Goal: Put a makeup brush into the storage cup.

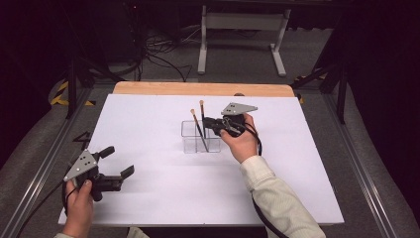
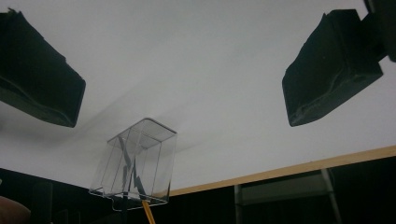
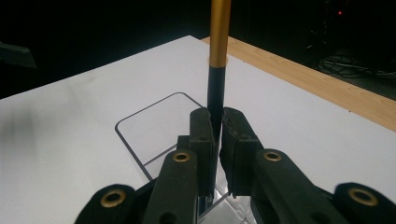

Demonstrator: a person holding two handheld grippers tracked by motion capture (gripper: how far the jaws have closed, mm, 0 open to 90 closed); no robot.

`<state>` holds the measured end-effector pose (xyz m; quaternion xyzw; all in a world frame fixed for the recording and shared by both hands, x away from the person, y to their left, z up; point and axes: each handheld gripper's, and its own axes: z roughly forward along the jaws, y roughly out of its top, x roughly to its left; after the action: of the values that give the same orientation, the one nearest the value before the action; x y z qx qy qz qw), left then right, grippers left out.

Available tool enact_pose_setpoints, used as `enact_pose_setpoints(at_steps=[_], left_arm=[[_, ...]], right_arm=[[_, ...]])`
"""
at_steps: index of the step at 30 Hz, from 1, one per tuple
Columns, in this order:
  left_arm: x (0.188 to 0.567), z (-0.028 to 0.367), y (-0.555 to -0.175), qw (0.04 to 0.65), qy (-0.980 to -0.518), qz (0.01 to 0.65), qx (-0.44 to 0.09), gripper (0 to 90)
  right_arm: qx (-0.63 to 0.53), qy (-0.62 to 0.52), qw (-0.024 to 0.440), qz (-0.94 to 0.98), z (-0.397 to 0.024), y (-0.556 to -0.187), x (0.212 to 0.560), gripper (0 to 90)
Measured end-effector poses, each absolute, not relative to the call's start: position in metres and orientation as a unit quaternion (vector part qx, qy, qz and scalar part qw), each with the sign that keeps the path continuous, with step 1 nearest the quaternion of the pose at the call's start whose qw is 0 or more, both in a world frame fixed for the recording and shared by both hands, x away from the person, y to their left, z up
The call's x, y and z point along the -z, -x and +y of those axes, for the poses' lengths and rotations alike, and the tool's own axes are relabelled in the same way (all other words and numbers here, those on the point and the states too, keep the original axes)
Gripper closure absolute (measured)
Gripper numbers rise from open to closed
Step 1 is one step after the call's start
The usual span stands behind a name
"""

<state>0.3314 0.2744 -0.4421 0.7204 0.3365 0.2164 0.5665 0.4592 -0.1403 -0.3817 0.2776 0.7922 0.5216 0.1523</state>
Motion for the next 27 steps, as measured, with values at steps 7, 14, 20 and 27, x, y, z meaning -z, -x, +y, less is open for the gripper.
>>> enact_pose_setpoints(at_steps=[7, 14, 20, 27], left_arm=[[0.442, 0.274, -0.331, 0.566, -0.721, 0.336, -0.216, 0.3], [0.442, 0.274, -0.331, 0.566, -0.721, 0.336, -0.216, 0.3], [0.442, 0.274, -0.331, 0.566, -0.721, 0.336, -0.216, 0.3], [0.442, 0.273, -0.332, 0.565, -0.723, 0.335, -0.215, 0.3]], right_arm=[[-0.522, -0.276, 0.153, 0.793, -0.143, -0.46, 0.383, 79.2], [-0.531, -0.286, 0.163, 0.781, -0.146, -0.46, 0.386, 58.4], [-0.545, -0.272, 0.164, 0.776, -0.149, -0.457, 0.381, 39.0], [-0.568, -0.257, 0.165, 0.764, -0.156, -0.445, 0.37, 21.2]])
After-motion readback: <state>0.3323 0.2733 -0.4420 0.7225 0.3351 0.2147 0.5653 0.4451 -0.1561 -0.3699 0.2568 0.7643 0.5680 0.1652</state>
